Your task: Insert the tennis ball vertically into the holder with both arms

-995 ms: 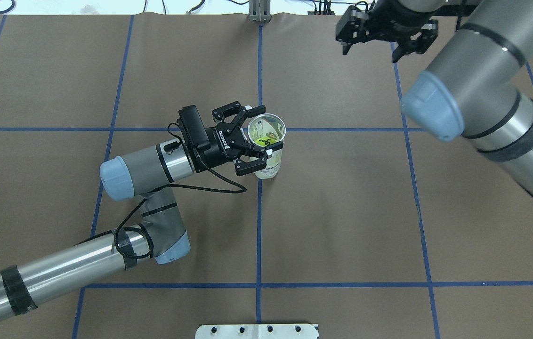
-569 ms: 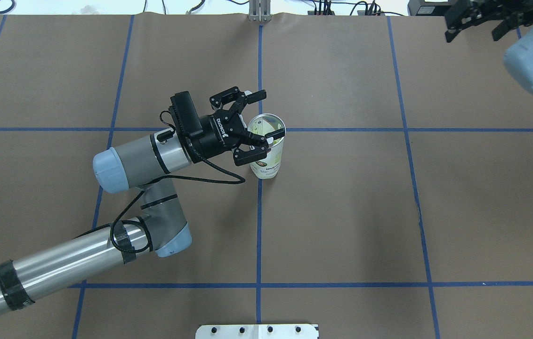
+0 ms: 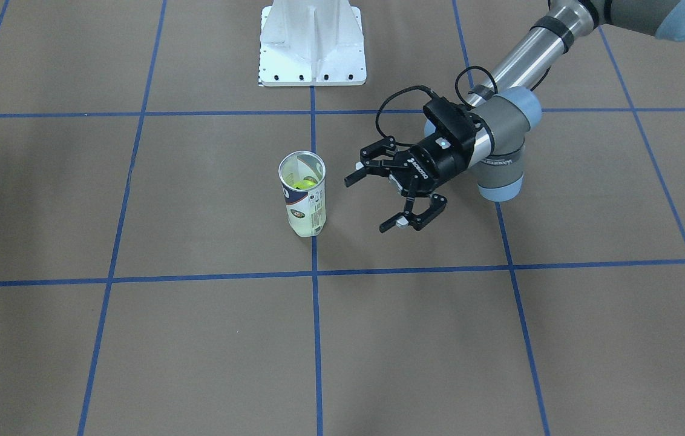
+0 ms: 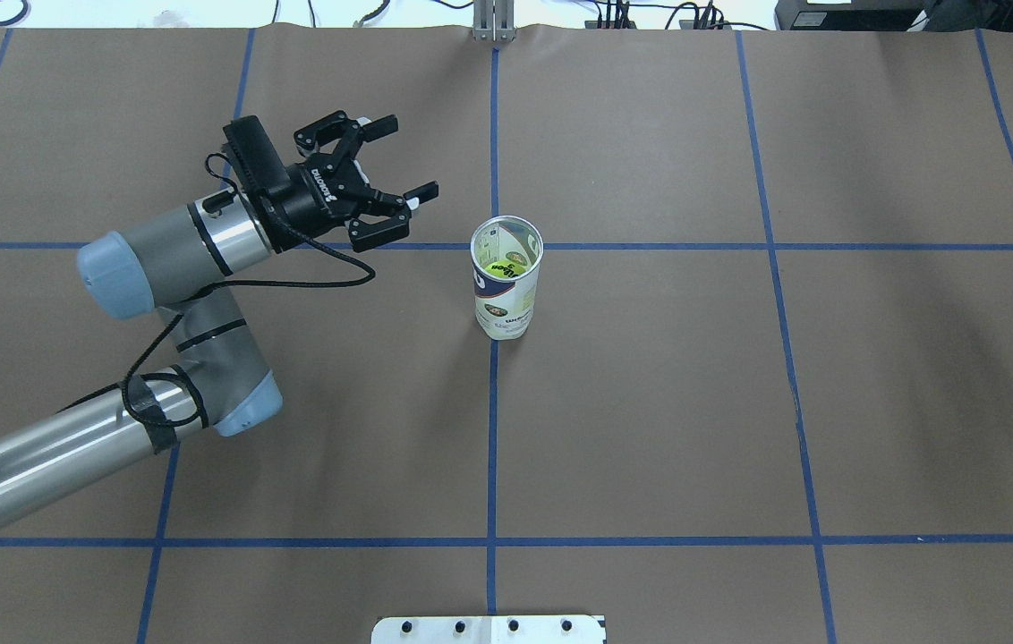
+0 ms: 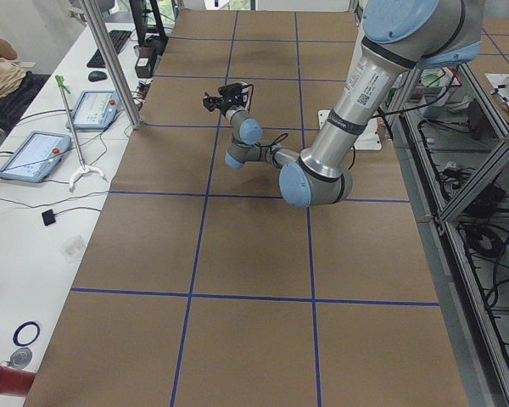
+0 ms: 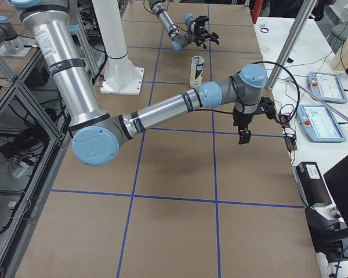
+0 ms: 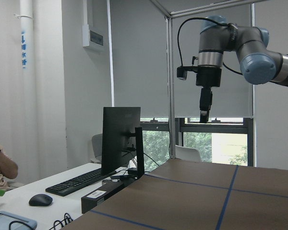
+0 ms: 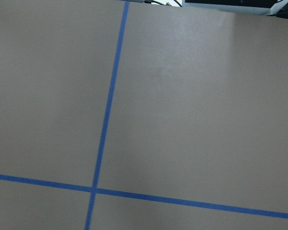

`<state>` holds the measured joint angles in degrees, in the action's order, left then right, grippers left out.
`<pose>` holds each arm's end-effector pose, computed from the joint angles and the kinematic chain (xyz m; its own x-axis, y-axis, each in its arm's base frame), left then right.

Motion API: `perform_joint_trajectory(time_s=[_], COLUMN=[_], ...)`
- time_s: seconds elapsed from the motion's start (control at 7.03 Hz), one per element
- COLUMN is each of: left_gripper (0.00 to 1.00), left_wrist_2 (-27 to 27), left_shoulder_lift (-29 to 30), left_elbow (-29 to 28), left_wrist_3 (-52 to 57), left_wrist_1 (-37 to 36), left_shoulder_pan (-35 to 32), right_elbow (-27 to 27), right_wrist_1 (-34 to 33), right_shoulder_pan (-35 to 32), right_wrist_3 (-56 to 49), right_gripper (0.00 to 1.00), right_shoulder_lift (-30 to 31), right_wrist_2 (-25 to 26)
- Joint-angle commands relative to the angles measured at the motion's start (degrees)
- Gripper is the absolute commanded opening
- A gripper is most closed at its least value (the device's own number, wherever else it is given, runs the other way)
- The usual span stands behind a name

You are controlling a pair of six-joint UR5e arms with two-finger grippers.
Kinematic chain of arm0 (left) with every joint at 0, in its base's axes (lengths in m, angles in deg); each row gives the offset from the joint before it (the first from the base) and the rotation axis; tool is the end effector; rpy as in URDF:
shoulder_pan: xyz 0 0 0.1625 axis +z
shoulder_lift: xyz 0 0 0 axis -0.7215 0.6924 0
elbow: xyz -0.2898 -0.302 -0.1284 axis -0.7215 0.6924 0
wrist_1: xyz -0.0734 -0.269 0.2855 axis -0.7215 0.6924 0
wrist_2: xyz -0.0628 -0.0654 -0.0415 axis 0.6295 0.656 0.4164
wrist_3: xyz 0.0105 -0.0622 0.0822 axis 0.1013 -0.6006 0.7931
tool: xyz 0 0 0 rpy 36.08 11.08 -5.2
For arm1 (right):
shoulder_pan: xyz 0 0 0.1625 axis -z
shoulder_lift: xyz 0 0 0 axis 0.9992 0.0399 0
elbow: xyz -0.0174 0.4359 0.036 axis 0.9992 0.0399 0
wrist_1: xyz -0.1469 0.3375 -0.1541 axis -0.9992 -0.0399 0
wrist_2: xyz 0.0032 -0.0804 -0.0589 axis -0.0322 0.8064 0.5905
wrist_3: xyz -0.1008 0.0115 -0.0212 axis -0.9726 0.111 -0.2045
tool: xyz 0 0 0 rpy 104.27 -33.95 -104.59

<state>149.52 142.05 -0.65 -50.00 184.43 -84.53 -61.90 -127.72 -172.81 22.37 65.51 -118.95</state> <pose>0.4316 -0.5142 0.3119 0.4411 0.8370 -0.3239 0.6109 -0.0156 0.7916 0.0091 -0.6168 0.4940 0.7127 -0.1376 0.6878 0.0306 0.9858 0.1654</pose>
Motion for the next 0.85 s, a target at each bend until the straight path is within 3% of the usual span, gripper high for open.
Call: perform_joint_trajectory(time_s=[0.0, 0.28, 0.71], left_gripper=[0.99, 0.99, 0.99], left_wrist_2=[6.3, 15.7, 34.2], left_shoulder_lift=[-5.5, -10.4, -15.5], left_elbow=[0.0, 0.0, -0.2], left_wrist_3=[0.0, 0.0, 2.6], left_wrist_1=[-6.4, -11.7, -22.2], left_shoulder_pan=[-8.5, -17.1, -35.5], right_elbow=[3.3, 3.4, 3.2], right_wrist_1=[0.4, 0.5, 0.5], right_shoulder_pan=[-6.4, -10.2, -10.4], right_wrist_3=[-8.1, -12.7, -12.8], right_gripper=[0.99, 0.99, 0.99], right_shoulder_lift=[6.5, 13.1, 14.2], right_wrist_2=[0.0, 1.7, 2.6])
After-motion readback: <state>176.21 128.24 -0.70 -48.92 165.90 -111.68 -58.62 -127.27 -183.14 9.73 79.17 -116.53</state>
